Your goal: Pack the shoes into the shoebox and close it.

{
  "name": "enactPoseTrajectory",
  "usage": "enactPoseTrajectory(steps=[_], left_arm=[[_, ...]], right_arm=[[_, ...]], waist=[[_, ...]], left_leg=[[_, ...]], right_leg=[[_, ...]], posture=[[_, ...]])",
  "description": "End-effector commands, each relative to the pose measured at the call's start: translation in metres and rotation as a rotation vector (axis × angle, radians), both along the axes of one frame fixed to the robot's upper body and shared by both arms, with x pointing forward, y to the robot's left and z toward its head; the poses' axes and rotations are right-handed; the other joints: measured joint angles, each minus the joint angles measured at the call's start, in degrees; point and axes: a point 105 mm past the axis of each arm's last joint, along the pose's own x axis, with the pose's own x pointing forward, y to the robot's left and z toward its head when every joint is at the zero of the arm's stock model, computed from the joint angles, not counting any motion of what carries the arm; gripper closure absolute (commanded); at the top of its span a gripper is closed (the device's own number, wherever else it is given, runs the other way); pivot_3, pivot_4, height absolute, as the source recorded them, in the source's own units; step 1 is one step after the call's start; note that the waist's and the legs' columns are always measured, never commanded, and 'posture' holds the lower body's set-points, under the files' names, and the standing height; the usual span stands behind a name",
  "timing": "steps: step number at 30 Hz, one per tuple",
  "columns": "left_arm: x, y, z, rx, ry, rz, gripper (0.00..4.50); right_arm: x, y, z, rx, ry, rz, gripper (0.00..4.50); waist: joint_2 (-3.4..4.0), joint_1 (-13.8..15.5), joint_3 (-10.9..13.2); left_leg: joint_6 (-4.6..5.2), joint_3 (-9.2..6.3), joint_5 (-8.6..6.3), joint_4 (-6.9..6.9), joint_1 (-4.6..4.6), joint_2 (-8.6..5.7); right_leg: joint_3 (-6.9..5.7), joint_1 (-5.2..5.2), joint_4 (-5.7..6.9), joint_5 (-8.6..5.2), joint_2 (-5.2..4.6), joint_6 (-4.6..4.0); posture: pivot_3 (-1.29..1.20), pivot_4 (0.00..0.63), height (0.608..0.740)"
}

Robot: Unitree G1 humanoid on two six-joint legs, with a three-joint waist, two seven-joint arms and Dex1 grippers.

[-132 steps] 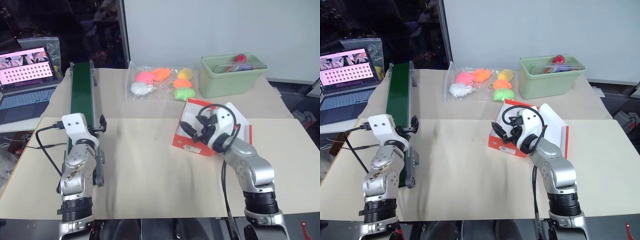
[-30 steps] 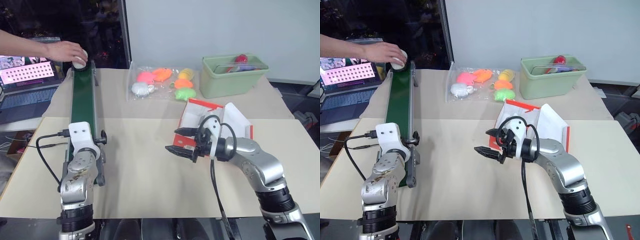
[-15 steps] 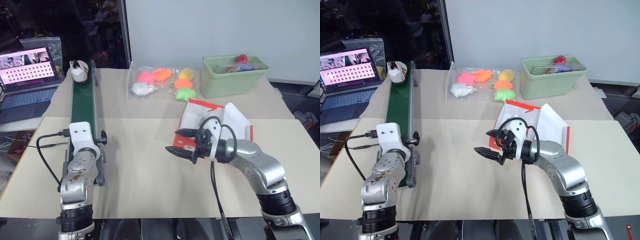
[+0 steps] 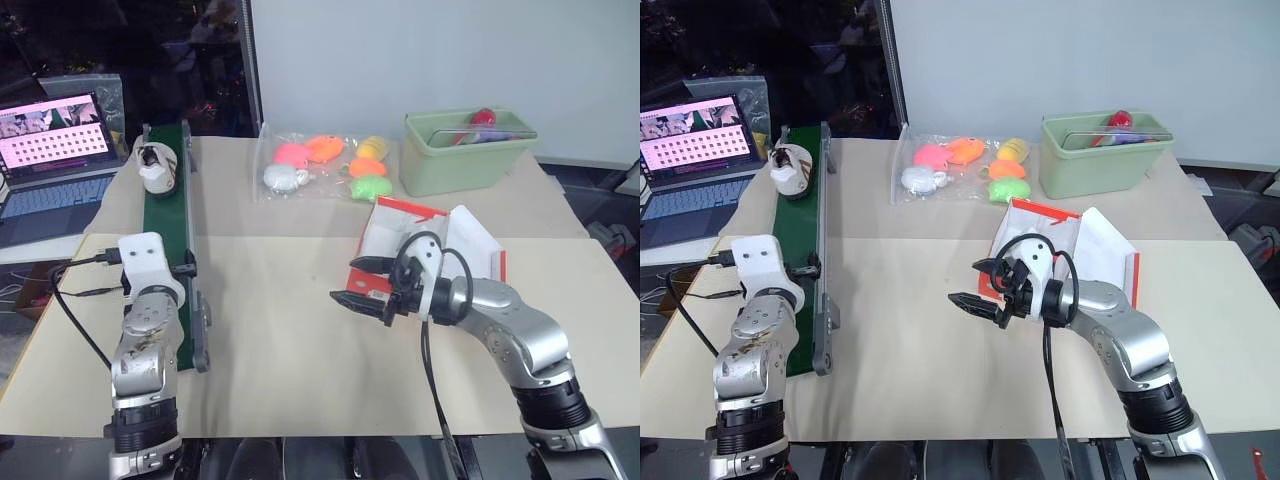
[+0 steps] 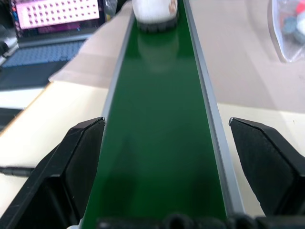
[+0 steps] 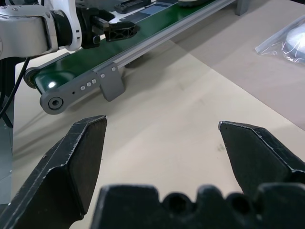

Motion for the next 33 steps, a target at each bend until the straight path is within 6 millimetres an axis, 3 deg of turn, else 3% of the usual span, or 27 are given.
enactPoseTrajectory(steps=[1,11,28,30,32,33], left_arm=[[0.000,0.006,0.015,0.026,-0.060,0.023,0.00],[0.000,0.019,0.012,0.027,-0.058,0.066,0.00],[0.002,0.009,-0.003,-0.056,-0.022,0.030,0.00],[0.003,0.004,-0.002,-0.108,-0.044,0.013,0.27],[0.006,-0.002,-0.001,-0.128,-0.041,-0.015,0.89],[0.006,-0.003,-0.002,-0.130,-0.031,-0.020,1.40]], right_arm=[[0.000,0.001,0.012,0.019,-0.049,0.005,0.04],[0.000,0.001,0.015,0.022,-0.053,0.009,0.04],[-0.006,0.000,0.022,0.034,-0.067,0.027,0.04],[-0.006,-0.001,0.023,0.036,-0.068,0.024,0.02],[-0.005,-0.002,0.023,0.037,-0.069,0.019,0.00],[-0.004,-0.002,0.024,0.037,-0.069,0.018,0.00]], waist=[[0.00,-0.04,0.00],[0.00,0.00,0.00],[0.00,0.00,0.00],[0.00,0.00,0.00],[0.00,0.01,0.00],[0.00,0.05,0.00]], left_leg=[[0.00,0.00,0.00,0.00,0.00,0.00],[0.00,0.00,0.00,0.00,0.00,0.00],[0.00,0.00,0.00,0.00,-0.01,0.00],[0.00,0.00,0.00,0.00,-0.01,0.00],[0.00,0.00,0.00,0.00,-0.01,0.00],[0.00,0.00,0.00,0.00,-0.01,0.01]], right_leg=[[0.00,0.00,0.00,0.00,0.00,0.00],[0.00,-0.01,0.01,0.00,0.00,0.00],[0.00,-0.01,0.01,0.00,0.00,0.00],[0.00,-0.01,0.01,0.00,0.00,0.00],[0.00,0.00,0.00,0.00,-0.01,0.00],[-0.01,-0.01,0.01,0.00,0.00,0.00]], posture=[[0.00,0.150,0.729],[0.00,0.150,0.729],[0.00,0.150,0.729],[0.00,0.150,0.729],[0.00,0.150,0.729],[0.00,0.150,0.729]])
